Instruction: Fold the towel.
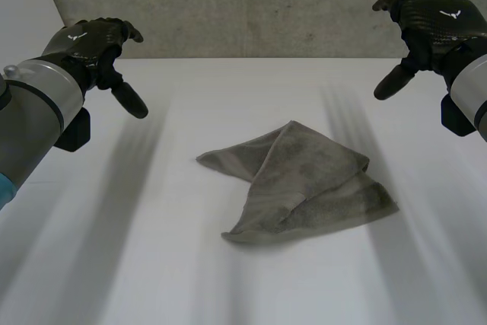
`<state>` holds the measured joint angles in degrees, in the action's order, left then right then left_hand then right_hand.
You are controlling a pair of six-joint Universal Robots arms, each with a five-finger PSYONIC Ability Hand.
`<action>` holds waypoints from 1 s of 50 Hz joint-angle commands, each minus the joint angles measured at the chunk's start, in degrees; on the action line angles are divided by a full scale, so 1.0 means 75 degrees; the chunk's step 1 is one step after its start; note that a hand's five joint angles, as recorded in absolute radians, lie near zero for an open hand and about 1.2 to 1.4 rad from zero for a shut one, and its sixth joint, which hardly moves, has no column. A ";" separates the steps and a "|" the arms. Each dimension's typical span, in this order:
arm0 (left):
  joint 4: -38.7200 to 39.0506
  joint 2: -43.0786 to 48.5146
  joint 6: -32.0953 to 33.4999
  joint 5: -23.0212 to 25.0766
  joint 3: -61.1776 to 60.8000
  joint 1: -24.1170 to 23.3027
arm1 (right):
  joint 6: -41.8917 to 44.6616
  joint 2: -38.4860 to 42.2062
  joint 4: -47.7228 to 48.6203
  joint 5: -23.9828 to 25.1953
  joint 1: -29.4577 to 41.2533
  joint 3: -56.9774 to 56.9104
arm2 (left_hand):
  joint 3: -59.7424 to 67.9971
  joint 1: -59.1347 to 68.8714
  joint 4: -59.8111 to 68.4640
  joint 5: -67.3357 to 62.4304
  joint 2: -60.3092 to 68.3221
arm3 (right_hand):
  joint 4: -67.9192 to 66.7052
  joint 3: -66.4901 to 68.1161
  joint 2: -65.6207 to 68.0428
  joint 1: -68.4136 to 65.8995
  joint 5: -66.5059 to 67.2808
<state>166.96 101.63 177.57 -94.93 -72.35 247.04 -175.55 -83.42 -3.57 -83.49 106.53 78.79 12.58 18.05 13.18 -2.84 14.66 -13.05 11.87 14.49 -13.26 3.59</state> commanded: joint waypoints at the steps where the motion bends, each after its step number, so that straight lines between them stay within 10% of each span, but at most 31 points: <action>1: 0.0027 -0.0004 -0.0004 0.0001 -0.0010 0.0015 | 0.0040 -0.0034 0.0030 0.0011 0.0011 0.0006 | -0.0344 -0.0911 -0.0425 0.0216 -0.0458 | 0.0407 -0.0249 -0.0599 0.0435 -0.0479; 22: 0.0086 -0.0015 0.0089 0.0106 -0.0127 -0.0044 | 0.0227 0.0025 0.0136 0.0234 -0.0001 0.0006 | -0.0344 -0.0776 -0.0425 0.0081 -0.0323 | 0.0407 -0.0249 -0.0599 0.0435 -0.0479; 30: 0.0191 0.0709 -0.0250 0.1266 -0.0373 -0.0874 | 0.2856 0.0620 0.0206 0.1965 -0.0245 0.0111 | -0.0344 -0.0687 -0.0425 -0.0008 -0.0234 | 0.0407 -0.0249 -0.0599 0.0435 -0.0479; 50: 0.1481 0.3102 -0.0286 0.1091 -0.0514 -0.2739 | 0.4446 0.3001 0.0815 0.2062 -0.0446 0.0451 | -0.0344 -0.0664 -0.0425 -0.0031 -0.0211 | 0.0407 -0.0249 -0.0599 0.0435 -0.0479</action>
<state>176.67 121.08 175.24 -85.76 -76.90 228.54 -141.62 -63.89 0.55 -67.72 102.86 81.76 12.58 18.05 13.18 -2.86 14.66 -13.05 11.87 14.48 -13.25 3.60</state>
